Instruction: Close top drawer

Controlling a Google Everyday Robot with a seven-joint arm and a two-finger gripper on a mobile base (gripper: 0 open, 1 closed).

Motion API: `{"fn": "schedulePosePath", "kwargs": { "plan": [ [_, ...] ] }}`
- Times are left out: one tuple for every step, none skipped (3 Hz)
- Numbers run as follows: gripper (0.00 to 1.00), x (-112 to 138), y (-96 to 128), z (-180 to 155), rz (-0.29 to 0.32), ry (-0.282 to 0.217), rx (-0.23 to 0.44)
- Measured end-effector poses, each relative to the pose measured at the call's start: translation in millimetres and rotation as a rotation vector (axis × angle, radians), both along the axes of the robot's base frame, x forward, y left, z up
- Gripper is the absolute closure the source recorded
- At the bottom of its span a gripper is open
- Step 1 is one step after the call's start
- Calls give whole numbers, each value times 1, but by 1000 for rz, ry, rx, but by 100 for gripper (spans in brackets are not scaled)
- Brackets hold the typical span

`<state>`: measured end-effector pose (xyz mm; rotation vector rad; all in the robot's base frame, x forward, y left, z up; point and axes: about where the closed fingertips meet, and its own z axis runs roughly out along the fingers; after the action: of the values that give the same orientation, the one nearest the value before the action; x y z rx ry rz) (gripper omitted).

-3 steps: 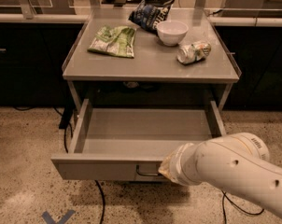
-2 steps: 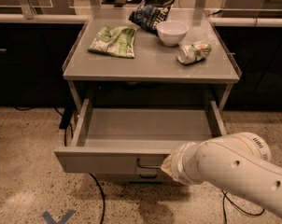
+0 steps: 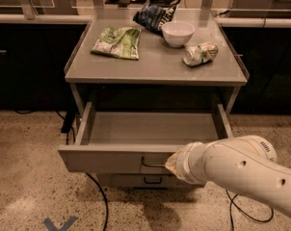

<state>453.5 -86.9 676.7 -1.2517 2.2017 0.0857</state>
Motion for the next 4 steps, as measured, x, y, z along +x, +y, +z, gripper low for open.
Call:
{"fn": "schedulePosePath", "kwargs": {
  "plan": [
    [100,13,-8,-5,-32,-12,63],
    [100,20,-11,-6,-44,-19,81],
    [100,42,-22,-13,-83,-34,109],
    [100,42,-22,-13,-83,-34,109]
  ]
}}
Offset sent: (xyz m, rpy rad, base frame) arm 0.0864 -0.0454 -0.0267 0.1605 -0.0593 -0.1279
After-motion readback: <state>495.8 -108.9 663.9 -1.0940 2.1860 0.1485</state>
